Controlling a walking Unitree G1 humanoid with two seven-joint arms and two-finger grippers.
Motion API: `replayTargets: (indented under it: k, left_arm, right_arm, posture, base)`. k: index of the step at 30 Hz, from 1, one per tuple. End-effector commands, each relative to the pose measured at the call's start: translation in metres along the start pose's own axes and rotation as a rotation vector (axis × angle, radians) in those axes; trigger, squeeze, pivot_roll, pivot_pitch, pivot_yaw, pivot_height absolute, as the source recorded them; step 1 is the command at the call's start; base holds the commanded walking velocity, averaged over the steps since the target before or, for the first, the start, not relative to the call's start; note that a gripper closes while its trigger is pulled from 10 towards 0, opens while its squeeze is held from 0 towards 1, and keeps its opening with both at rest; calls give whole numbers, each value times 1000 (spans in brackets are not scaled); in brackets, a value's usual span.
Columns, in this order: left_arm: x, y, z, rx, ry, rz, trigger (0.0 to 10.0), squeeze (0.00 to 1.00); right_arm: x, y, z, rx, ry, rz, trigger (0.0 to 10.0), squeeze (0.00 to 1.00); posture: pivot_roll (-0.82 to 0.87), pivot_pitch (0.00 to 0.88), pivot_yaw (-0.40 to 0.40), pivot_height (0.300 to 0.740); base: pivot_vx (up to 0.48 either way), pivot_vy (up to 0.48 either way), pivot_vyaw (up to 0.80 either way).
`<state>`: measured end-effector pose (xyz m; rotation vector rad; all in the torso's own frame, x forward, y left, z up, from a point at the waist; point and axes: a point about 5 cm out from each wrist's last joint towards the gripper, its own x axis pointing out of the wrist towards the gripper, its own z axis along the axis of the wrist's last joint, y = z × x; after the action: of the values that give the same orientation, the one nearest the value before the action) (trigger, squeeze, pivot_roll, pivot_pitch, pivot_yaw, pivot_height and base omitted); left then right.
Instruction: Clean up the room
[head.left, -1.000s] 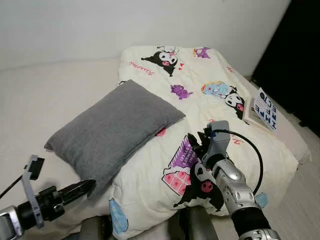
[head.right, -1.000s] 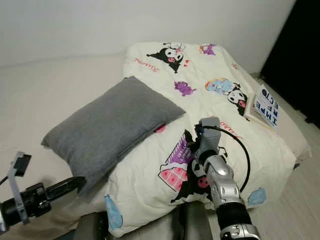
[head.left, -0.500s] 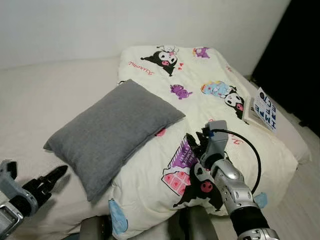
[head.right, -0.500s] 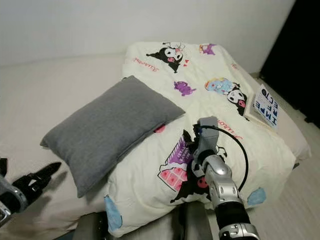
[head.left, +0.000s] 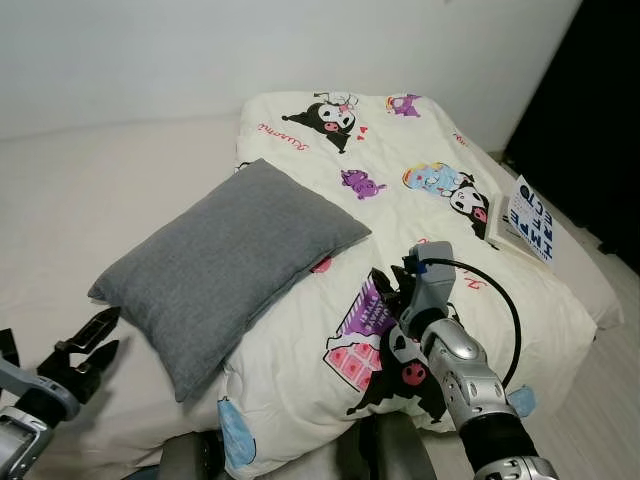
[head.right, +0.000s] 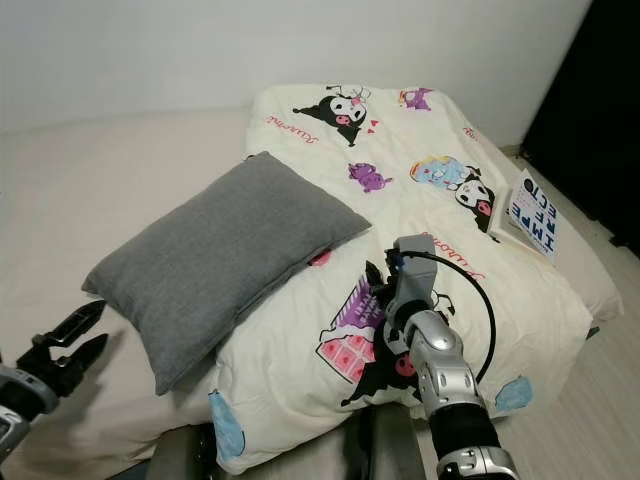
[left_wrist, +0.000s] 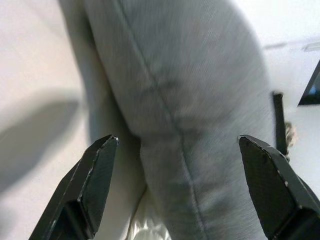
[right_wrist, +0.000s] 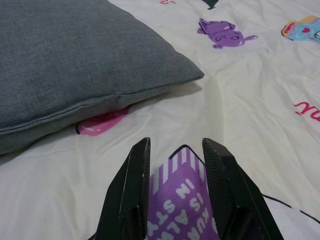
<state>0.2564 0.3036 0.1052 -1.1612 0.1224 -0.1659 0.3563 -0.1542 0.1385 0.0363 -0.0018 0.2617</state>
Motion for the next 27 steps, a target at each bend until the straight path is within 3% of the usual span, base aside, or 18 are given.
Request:
replayTargets:
  k: [1,6,10,24,27]
  left_arm:
    - [2,6,-12,31,46,52,10000,1000]
    - [19,7,-29,35,66,79,10000,1000]
    - [31,-2,-25,-64,6,3,10000,1000]
    - [38,-8,-24,-93,-18,-41,10000,1000]
    - [33,-1,-10,-101,-96,-11,10000,1000]
  right_arm:
    - [-1,2,-5,10,22,6,10000,0]
    - [1,5,-5,14,20,6,10000,0]
    - [2,4,-3,19,14,1,10000,0]
    - [2,5,-5,16,21,2,10000,0]
    - [1,4,-5,15,23,-2,10000,0]
  posture:
    - [14,247,-45,577]
    - [7,247,-40,577]
    - [5,248,-36,577]
    - [7,248,-33,577]
    - [6,243,-29,577]
  base:
    - [0,0,0]
    - [0,0,0]
    - [0,0,0]
    - [0,0,0]
    - [0,0,0]
